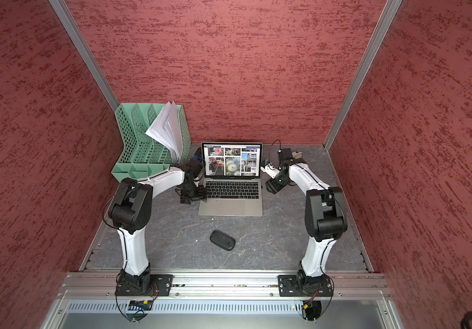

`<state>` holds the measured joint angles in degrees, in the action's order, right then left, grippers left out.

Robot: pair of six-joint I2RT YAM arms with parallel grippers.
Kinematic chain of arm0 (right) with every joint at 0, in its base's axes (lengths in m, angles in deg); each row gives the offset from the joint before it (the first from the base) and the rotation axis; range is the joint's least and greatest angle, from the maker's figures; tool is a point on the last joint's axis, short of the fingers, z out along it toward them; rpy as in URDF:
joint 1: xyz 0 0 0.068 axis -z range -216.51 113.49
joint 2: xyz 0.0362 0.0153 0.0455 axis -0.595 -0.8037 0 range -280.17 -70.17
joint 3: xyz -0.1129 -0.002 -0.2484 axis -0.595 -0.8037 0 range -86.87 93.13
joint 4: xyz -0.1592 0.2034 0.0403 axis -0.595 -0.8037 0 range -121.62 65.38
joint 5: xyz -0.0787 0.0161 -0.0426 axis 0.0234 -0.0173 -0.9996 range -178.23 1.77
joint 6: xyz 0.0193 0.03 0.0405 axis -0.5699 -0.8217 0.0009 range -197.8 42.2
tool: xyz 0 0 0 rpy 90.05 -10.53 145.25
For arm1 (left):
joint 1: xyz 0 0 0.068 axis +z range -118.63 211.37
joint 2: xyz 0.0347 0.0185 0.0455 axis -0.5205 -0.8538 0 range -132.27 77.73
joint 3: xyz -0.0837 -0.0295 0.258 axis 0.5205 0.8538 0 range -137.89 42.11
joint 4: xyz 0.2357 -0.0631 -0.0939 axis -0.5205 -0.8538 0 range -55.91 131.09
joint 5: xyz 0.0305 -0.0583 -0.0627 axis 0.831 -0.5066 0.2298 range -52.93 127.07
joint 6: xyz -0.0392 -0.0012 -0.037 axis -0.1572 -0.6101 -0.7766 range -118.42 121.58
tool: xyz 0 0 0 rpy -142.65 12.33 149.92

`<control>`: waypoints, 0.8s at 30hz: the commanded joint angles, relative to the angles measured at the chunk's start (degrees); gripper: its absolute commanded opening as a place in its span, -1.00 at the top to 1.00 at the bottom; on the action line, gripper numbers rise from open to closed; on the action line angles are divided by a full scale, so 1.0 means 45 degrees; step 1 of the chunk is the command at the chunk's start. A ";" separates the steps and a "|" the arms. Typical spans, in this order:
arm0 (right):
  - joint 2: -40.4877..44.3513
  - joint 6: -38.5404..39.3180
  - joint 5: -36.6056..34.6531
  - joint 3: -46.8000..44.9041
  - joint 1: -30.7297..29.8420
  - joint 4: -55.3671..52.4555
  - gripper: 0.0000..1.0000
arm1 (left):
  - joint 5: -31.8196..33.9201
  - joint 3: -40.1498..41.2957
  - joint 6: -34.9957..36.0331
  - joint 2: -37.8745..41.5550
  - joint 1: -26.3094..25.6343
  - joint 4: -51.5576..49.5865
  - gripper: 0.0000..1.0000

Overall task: Remove the wireless mouse receiver from the laptop
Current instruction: Take out the USB plug from the USB port.

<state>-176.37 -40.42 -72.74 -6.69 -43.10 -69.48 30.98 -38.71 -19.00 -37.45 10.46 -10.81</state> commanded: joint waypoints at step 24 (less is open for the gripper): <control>-0.3348 0.7493 0.0332 0.2275 0.0019 -0.0152 -0.21 | -0.0307 0.0829 0.0825 -0.0853 -0.0071 -0.0498 -0.62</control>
<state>-190.35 -10.30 -68.44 1.57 -42.93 -67.49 30.78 -38.47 -16.14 -37.34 10.42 -10.94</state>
